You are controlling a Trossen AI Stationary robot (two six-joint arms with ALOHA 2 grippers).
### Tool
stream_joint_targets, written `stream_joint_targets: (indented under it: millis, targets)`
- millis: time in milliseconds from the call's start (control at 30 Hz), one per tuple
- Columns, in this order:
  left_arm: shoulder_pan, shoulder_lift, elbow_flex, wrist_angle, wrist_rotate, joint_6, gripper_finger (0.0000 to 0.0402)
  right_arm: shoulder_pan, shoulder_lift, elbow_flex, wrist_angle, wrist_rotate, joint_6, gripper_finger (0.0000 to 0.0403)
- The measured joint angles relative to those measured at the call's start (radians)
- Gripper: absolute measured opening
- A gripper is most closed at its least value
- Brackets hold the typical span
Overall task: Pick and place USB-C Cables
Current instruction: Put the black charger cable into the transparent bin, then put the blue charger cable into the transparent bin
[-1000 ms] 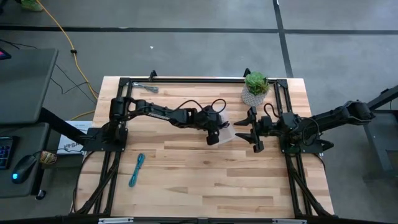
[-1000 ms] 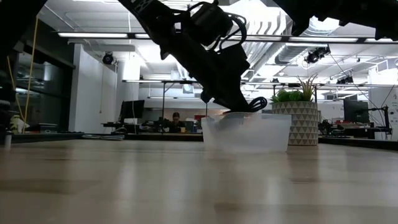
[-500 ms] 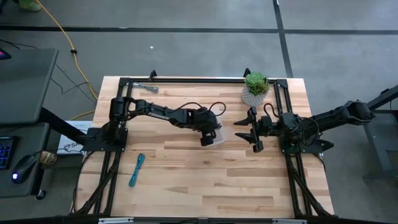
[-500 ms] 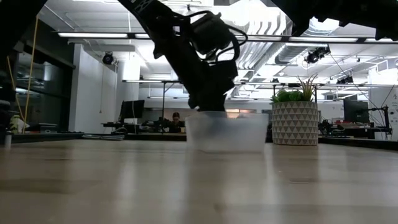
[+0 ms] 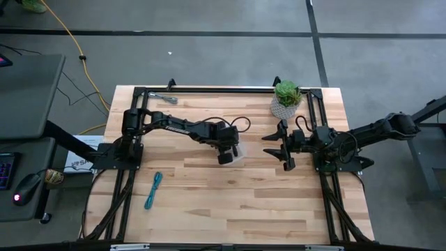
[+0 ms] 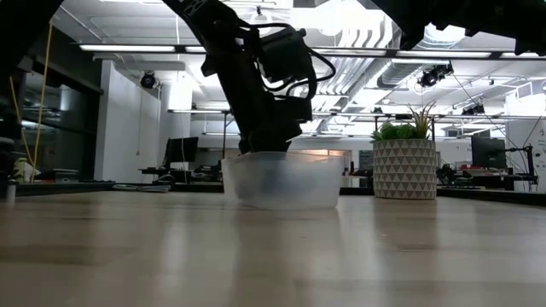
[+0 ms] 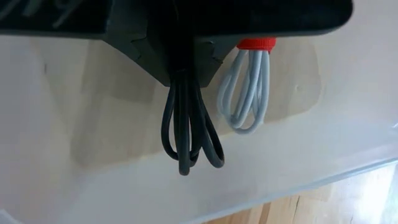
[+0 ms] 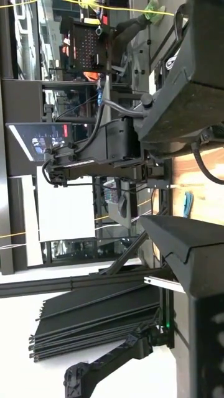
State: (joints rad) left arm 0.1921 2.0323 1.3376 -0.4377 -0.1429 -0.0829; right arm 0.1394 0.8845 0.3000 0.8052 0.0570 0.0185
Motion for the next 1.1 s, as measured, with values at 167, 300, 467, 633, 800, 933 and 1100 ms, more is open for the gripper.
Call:
stream_joint_targets:
  millis: [167, 300, 467, 633, 800, 933, 1100]
  targets:
    - [0.0, 0.0, 0.0, 0.0, 0.0, -0.011, 0.0034, 0.0, 0.0, 0.0, 0.0, 0.0, 0.0, 0.0195]
    - [0.0, 0.0, 0.0, 0.0, 0.0, -0.012, 0.0063, 0.0, 0.0, 0.0, 0.0, 0.0, 0.0, 0.0195]
    - [0.0, 0.001, 0.0, -0.001, 0.0, -0.012, 0.0102, 0.0, 0.0, 0.0, 0.0, 0.0, 0.0, 0.0195]
    - [0.0, 0.001, 0.0, -0.001, 0.0, -0.012, 0.0152, 0.0, 0.0, 0.0, 0.0, 0.0, 0.0, 0.0195]
    - [0.0, -0.002, 0.016, -0.035, -0.004, -0.011, 0.0201, 0.0, 0.0, 0.0, 0.0, 0.0, 0.0, 0.0195]
    - [-0.003, -0.002, 0.071, -0.094, -0.004, -0.01, 0.0224, 0.0, 0.0, 0.0, 0.001, 0.0, 0.0, 0.0195]
    - [-0.003, -0.002, 0.163, -0.217, -0.004, -0.011, 0.0229, 0.0, 0.0, 0.0, 0.0, 0.0, 0.0, 0.0195]
